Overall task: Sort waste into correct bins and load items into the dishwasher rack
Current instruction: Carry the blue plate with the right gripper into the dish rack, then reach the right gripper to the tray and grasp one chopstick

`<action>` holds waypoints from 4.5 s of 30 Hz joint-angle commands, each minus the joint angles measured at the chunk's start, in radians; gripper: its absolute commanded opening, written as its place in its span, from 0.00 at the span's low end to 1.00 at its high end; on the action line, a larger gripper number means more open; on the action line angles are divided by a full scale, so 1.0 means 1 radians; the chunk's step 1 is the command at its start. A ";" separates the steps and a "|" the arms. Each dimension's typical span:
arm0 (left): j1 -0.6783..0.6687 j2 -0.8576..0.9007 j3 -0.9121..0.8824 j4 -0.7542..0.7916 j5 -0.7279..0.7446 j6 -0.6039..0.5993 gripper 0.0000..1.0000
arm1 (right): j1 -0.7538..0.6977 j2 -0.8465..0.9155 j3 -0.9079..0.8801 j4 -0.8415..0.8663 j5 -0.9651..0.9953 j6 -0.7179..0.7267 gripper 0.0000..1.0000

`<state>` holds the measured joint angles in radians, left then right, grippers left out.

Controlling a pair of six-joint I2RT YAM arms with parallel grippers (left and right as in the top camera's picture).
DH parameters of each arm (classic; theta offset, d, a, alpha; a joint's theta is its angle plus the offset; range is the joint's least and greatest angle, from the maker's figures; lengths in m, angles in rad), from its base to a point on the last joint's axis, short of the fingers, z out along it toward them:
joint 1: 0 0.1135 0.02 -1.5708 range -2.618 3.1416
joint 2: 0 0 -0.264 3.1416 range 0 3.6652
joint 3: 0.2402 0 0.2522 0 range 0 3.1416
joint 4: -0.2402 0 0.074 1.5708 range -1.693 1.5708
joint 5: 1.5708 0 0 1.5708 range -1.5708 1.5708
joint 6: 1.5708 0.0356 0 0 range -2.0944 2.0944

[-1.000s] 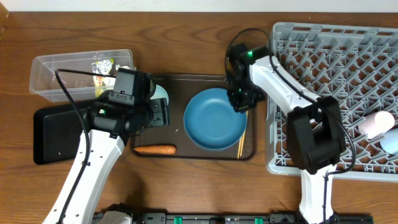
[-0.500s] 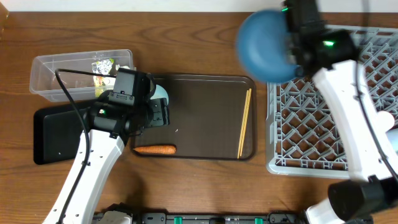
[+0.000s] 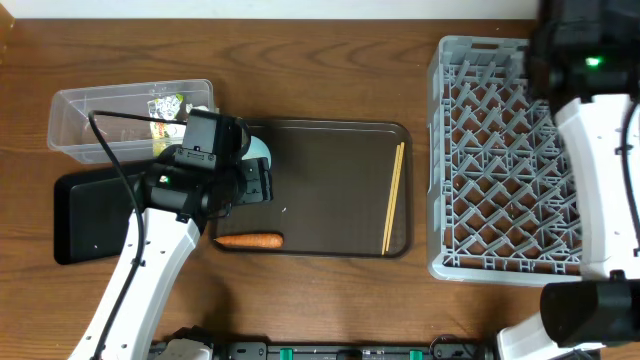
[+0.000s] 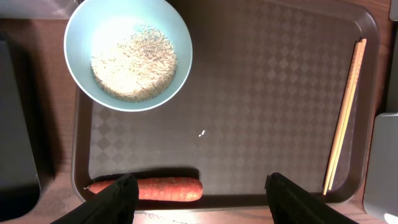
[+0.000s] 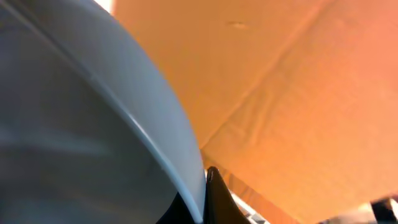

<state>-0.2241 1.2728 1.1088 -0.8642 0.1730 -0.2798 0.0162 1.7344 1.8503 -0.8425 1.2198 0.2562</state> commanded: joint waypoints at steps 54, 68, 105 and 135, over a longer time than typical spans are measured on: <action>0.005 0.006 0.002 -0.005 -0.013 0.013 0.68 | -0.210 0.353 -0.005 -0.239 -0.482 -0.024 0.99; 0.005 0.006 0.002 -0.014 -0.013 0.013 0.68 | -0.209 0.156 -0.005 -0.212 -0.496 -0.026 0.99; 0.128 -0.005 0.002 -0.150 -0.151 0.009 0.68 | 0.333 0.054 -0.006 -0.399 -1.281 -0.006 0.86; 0.314 -0.008 0.002 -0.205 -0.148 -0.036 0.69 | 0.580 0.460 -0.075 -0.440 -1.181 0.480 0.87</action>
<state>0.0845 1.2736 1.1088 -1.0664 0.0410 -0.3111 0.5823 2.1841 1.8099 -1.2987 0.0334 0.6788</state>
